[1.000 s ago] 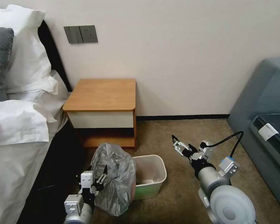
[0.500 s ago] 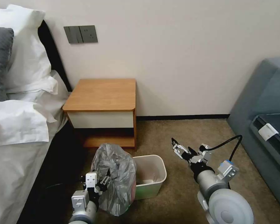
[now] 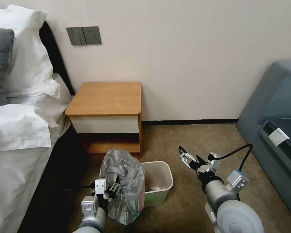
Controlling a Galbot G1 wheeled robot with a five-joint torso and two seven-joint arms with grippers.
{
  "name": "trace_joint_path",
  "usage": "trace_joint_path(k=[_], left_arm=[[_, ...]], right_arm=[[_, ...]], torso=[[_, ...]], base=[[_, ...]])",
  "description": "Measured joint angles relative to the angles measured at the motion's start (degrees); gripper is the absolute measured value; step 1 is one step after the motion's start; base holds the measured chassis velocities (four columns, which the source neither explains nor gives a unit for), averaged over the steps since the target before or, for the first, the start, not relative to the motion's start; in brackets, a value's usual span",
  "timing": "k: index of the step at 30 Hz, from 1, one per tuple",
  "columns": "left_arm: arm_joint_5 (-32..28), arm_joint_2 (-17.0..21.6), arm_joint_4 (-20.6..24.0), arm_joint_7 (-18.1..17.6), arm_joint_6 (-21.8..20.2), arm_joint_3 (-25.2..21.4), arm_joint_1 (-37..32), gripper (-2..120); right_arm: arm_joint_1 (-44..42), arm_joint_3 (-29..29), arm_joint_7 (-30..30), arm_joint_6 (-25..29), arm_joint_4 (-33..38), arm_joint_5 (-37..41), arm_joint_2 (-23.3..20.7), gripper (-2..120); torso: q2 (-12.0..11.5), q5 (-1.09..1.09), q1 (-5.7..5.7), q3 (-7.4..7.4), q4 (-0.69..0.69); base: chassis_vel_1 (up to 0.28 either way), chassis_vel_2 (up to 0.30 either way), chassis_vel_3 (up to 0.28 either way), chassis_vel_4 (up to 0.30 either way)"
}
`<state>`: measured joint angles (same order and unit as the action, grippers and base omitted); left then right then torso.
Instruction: Pick up the garbage bag from the table and place it over the trash can.
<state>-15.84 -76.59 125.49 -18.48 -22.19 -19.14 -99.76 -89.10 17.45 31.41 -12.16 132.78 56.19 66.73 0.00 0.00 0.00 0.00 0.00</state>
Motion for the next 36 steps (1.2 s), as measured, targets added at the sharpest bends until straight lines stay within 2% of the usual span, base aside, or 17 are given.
trace_joint_path(k=[3,6,10,19,29,32,36], left_arm=[[-0.6,0.0,-0.4,-0.5,-0.5,0.2,0.7,66],[-2.6,0.3,-0.4,-1.3,-2.6,0.5,1.8,66],[-7.2,1.0,0.1,-3.6,-7.2,0.7,4.5,59],[-13.2,2.2,-1.7,-6.0,-12.0,0.5,8.3,59],[-16.6,2.7,-3.8,-6.5,-13.7,0.5,9.9,58],[-16.7,2.7,-4.1,-6.5,-13.7,0.5,10.1,53],[-16.4,2.7,-4.6,-6.6,-13.7,0.4,10.2,33]], right_arm=[[-0.2,0.0,0.0,0.2,0.0,-0.3,0.1,100],[-0.5,0.0,0.0,0.3,0.1,-0.6,0.2,100],[-0.9,-0.1,0.0,0.4,0.1,-0.9,0.2,100],[-1.2,-0.5,0.3,0.4,-0.7,-1.3,0.3,100],[-1.5,-0.5,0.3,0.6,-1.5,-1.9,0.9,100],[-1.7,-0.5,0.3,0.6,-1.7,-2.1,1.0,100],[-1.7,-0.5,0.3,0.7,-1.8,-2.3,1.3,100]], torso=[[0.0,0.0,0.0,0.0,0.0],[0.0,0.0,0.0,0.0,0.0],[0.0,0.0,0.0,0.0,0.0],[0.0,0.0,0.0,0.0,0.0],[0.0,0.0,0.0,0.0,0.0],[0.0,0.0,0.0,0.0,0.0],[0.0,0.0,0.0,0.0,0.0]], base=[[0.0,0.0,0.0,0.0],[0.0,0.0,0.0,0.0],[0.0,0.0,0.0,0.0],[0.0,0.0,0.0,0.0],[0.0,0.0,0.0,0.0],[0.0,0.0,0.0,0.0],[0.0,0.0,0.0,0.0]])
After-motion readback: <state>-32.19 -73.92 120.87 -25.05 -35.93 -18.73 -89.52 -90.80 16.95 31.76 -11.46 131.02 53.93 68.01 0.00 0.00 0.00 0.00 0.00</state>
